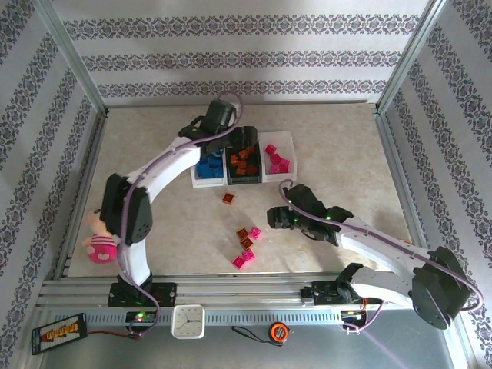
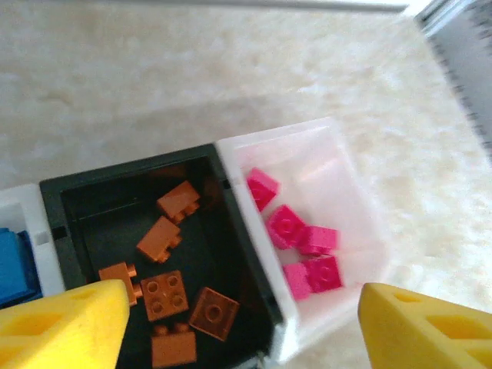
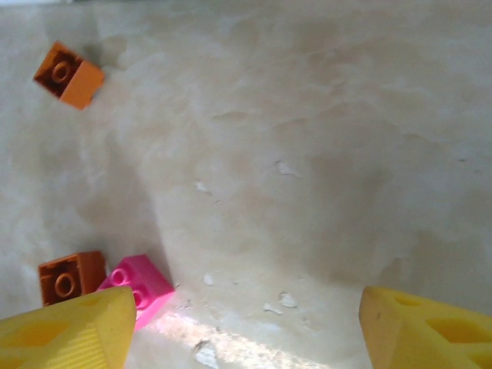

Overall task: Sort the legos into containers by color
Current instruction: Pick up the lego from the center of the table.

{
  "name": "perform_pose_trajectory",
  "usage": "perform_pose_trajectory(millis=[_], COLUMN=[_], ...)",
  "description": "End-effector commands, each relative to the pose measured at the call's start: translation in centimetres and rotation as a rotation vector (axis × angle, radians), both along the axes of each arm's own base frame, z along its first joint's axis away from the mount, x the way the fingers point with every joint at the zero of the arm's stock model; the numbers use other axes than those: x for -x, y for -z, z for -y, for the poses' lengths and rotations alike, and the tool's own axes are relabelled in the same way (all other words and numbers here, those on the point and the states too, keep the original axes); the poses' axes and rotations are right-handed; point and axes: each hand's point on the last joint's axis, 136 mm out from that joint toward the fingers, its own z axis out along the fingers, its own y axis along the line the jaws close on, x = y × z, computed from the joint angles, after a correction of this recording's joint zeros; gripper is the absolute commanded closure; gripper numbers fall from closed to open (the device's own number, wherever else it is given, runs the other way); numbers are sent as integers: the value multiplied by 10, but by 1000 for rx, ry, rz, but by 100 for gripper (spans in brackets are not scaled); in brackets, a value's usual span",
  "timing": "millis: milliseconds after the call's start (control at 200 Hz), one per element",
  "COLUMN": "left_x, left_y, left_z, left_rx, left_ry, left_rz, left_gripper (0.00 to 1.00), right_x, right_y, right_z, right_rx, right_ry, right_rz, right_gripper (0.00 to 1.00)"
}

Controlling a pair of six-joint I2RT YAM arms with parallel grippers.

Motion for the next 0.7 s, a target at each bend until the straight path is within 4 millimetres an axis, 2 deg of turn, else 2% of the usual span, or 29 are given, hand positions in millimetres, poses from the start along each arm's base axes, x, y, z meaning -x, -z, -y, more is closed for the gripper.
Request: perform_pose_trajectory(millis=[0, 115, 145, 225, 500, 595, 695], left_x=[26, 66, 76, 103, 184, 205, 221], left_y=[-45, -56, -58, -52, -4, 13, 30], left_z=[-8, -28, -35, -53, -124, -138, -152], left_rx=[119, 162, 170, 175, 157, 169, 173], left_ry=[17, 10, 1, -23, -185, -214, -256], left_rz=[79, 114, 123, 127, 130, 120, 98], left_gripper=[15, 6, 0, 0, 0, 0, 0], right_x=[2, 5, 5, 0, -37, -52, -69], right_y=[-14, -13, -11, -9, 0, 8, 19], right_z=[-25, -47, -52, -65, -116, -134, -143], right_rx=[-2, 17, 26, 37, 21, 28, 36], right_ry=[-99, -173, -186, -202, -104, -56, 21], right_rz=[22, 18, 16, 23, 86, 101, 111], right_gripper=[24, 24, 24, 24, 18, 18, 18])
